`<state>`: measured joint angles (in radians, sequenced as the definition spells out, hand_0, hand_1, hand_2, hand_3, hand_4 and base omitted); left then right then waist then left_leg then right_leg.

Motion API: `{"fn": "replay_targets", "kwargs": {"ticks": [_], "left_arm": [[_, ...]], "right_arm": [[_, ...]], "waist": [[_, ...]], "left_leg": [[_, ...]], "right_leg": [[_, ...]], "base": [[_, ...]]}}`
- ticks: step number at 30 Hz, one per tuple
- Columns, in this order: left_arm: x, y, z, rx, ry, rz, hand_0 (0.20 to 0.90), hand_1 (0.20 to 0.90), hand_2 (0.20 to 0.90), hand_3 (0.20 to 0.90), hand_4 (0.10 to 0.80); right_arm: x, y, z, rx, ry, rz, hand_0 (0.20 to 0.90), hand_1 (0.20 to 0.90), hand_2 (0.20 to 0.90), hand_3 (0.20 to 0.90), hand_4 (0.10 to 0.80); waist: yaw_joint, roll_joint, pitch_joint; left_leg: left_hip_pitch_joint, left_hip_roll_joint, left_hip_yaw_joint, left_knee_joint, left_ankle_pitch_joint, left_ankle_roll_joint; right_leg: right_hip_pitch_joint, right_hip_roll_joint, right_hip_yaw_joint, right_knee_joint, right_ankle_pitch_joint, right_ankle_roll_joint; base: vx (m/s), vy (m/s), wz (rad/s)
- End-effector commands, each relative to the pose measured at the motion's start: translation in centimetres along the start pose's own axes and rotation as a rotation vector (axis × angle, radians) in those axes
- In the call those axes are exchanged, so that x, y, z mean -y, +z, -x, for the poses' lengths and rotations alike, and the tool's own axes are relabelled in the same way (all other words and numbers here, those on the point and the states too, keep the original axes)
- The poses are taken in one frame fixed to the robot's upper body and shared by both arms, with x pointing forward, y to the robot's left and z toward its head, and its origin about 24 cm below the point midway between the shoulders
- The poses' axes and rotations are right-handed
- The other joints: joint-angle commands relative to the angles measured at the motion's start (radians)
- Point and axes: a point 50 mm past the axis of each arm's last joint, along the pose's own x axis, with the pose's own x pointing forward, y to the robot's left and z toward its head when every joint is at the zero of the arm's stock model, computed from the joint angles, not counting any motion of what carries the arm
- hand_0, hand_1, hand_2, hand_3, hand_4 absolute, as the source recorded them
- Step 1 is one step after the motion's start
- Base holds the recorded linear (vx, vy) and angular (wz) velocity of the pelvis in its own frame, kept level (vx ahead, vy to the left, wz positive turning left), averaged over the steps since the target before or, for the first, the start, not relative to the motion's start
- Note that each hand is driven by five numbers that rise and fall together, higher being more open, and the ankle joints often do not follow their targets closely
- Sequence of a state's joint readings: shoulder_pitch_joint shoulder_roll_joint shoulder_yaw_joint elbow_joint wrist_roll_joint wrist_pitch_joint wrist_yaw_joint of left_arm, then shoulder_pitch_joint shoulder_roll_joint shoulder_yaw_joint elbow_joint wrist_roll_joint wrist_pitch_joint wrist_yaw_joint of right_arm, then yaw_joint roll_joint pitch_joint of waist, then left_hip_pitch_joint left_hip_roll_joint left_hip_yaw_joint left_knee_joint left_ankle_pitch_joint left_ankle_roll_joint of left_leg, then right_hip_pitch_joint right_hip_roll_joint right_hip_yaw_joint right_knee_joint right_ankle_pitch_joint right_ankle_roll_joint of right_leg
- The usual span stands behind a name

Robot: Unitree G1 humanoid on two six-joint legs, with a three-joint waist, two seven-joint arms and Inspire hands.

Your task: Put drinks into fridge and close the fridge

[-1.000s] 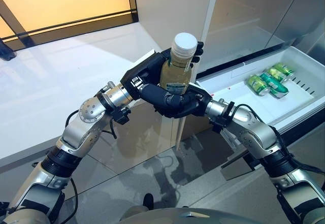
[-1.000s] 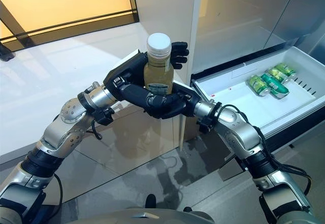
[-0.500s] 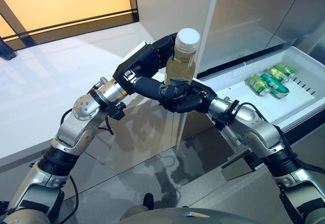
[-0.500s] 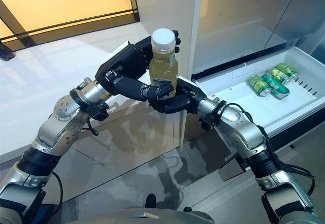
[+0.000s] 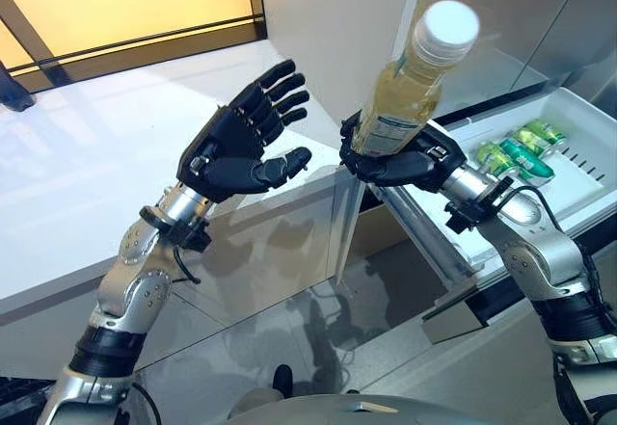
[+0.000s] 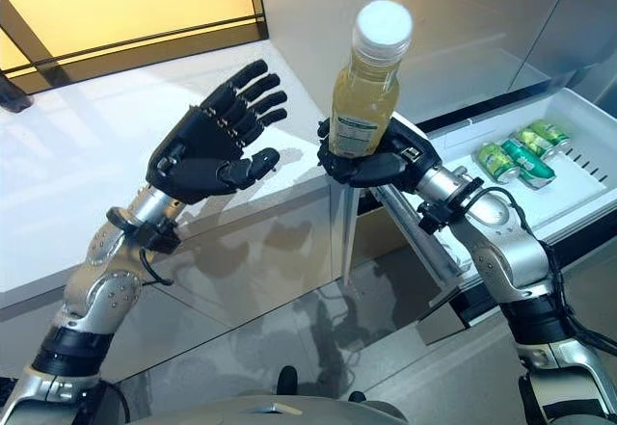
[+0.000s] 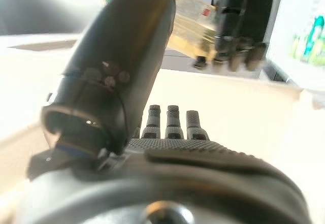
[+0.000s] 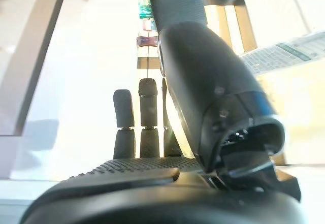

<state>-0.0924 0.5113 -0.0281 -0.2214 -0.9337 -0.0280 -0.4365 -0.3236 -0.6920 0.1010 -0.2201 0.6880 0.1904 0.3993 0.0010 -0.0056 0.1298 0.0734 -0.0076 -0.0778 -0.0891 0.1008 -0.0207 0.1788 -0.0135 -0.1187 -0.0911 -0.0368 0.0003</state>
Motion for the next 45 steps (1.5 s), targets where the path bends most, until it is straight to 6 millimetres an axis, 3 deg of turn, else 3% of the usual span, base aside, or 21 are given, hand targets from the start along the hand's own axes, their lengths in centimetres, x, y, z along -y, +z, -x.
{"fn": "replay_targets", "kwargs": {"ticks": [1,5,8,11,14,17,24,29,32,37,39,45], "left_arm": [[0.0,2.4,0.2,0.155,-0.028,0.043,0.9,0.9,0.9,0.9,0.8],[-0.3,0.9,1.7,0.17,0.007,0.244,0.9,0.9,0.9,0.9,0.8],[0.8,-0.5,2.6,0.176,-0.07,0.358,0.9,0.9,0.9,0.9,0.8],[3.8,-2.8,2.9,0.166,-0.339,0.691,0.9,0.9,0.9,0.9,0.8],[6.0,-4.6,3.3,0.146,-0.474,0.861,0.9,0.9,0.9,0.9,0.8],[6.9,-7.9,4.5,0.101,-0.399,1.024,0.9,0.9,0.9,0.9,0.8],[8.1,-13.8,10.7,-0.015,-0.324,1.24,0.9,0.9,0.9,0.9,0.8],[8.2,-16.1,13.5,-0.109,-0.167,1.269,0.9,0.9,0.9,0.9,0.8],[7.8,-18.2,16.6,-0.277,0.05,1.209,0.9,0.9,0.9,0.9,0.8],[6.8,-19.6,19.2,-0.445,0.291,1.096,0.9,0.9,0.9,0.9,0.8],[5.2,-20.0,20.9,-0.647,0.433,0.901,0.9,0.9,0.9,0.9,0.8],[2.7,-20.3,23.7,-0.956,0.671,0.59,0.9,0.9,0.9,0.9,0.8]], "right_arm": [[-0.2,8.9,1.2,0.479,0.02,0.121,0.3,0.3,0.3,0.2,0.1],[0.7,8.8,2.9,0.47,-0.072,0.159,0.3,0.3,0.3,0.2,0.1],[1.6,8.7,4.4,0.464,-0.16,0.181,0.3,0.3,0.3,0.2,0.1],[2.4,8.5,5.7,0.464,-0.238,0.187,0.3,0.3,0.3,0.2,0.1],[2.6,8.3,6.1,0.461,-0.275,0.179,0.3,0.3,0.3,0.2,0.1],[3.1,8.1,6.8,0.461,-0.319,0.176,0.3,0.3,0.3,0.2,0.1],[5.1,7.2,9.0,0.436,-0.413,0.154,0.3,0.3,0.3,0.2,0.1],[5.5,6.8,10.0,0.422,-0.444,0.136,0.3,0.3,0.3,0.2,0.1],[6.1,6.1,10.8,0.355,-0.486,0.15,0.3,0.3,0.3,0.2,0.1],[6.9,5.5,11.6,0.253,-0.547,0.203,0.3,0.3,0.3,0.2,0.1],[7.7,5.4,11.5,0.174,-0.568,0.256,0.3,0.3,0.3,0.2,0.1],[9.5,6.3,9.8,0.023,-0.535,0.357,0.3,0.3,0.3,0.2,0.1]], "waist": [[0.007,-0.034,-0.114],[0.004,-0.035,-0.111],[0.0,-0.039,-0.107],[-0.009,-0.039,-0.099],[-0.025,-0.038,-0.088],[-0.045,-0.041,-0.077],[-0.062,-0.049,-0.069],[-0.069,-0.055,-0.067],[-0.073,-0.061,-0.066],[-0.073,-0.068,-0.065],[-0.07,-0.073,-0.064],[-0.057,-0.083,-0.068]], "left_leg": [[0.057,-0.034,0.012,0.008,-0.135,0.029],[0.053,-0.032,0.013,0.007,-0.133,0.027],[0.048,-0.031,0.013,0.006,-0.133,0.026],[0.046,-0.027,0.019,0.005,-0.137,0.025],[0.052,-0.024,0.029,0.004,-0.145,0.023],[0.054,-0.023,0.047,0.002,-0.149,0.026],[0.044,-0.021,0.079,0.002,-0.153,0.026],[0.035,-0.019,0.096,0.002,-0.152,0.027],[0.038,-0.017,0.108,0.002,-0.161,0.026],[0.033,-0.017,0.116,0.002,-0.159,0.028],[0.029,-0.017,0.12,0.002,-0.155,0.028],[0.023,-0.017,0.126,0.002,-0.144,0.025]], "right_leg": [[-0.059,-0.011,0.019,0.031,0.041,0.058],[-0.062,-0.011,0.019,0.031,0.041,0.057],[-0.068,-0.009,0.022,0.031,0.042,0.056],[-0.076,-0.006,0.028,0.034,0.044,0.055],[-0.078,-0.003,0.042,0.038,0.044,0.054],[-0.085,-0.001,0.058,0.041,0.046,0.057],[-0.101,0.004,0.08,0.04,0.053,0.063],[-0.113,0.006,0.089,0.039,0.057,0.067],[-0.109,0.008,0.093,0.035,0.052,0.071],[-0.115,0.01,0.093,0.036,0.054,0.074],[-0.116,0.01,0.09,0.034,0.057,0.075],[-0.117,0.013,0.081,0.028,0.063,0.077]], "base": [[0.0,0.0,0.0],[0.0,0.0,0.0],[0.0,0.0,0.0],[0.0,0.0,0.0],[-0.001,0.007,-0.04],[-0.009,0.02,-0.1],[-0.004,0.014,-0.16],[0.004,0.004,-0.05],[0.038,0.001,-0.1],[0.013,-0.004,-0.05],[0.034,-0.004,-0.01],[0.054,0.001,-0.03]]}}
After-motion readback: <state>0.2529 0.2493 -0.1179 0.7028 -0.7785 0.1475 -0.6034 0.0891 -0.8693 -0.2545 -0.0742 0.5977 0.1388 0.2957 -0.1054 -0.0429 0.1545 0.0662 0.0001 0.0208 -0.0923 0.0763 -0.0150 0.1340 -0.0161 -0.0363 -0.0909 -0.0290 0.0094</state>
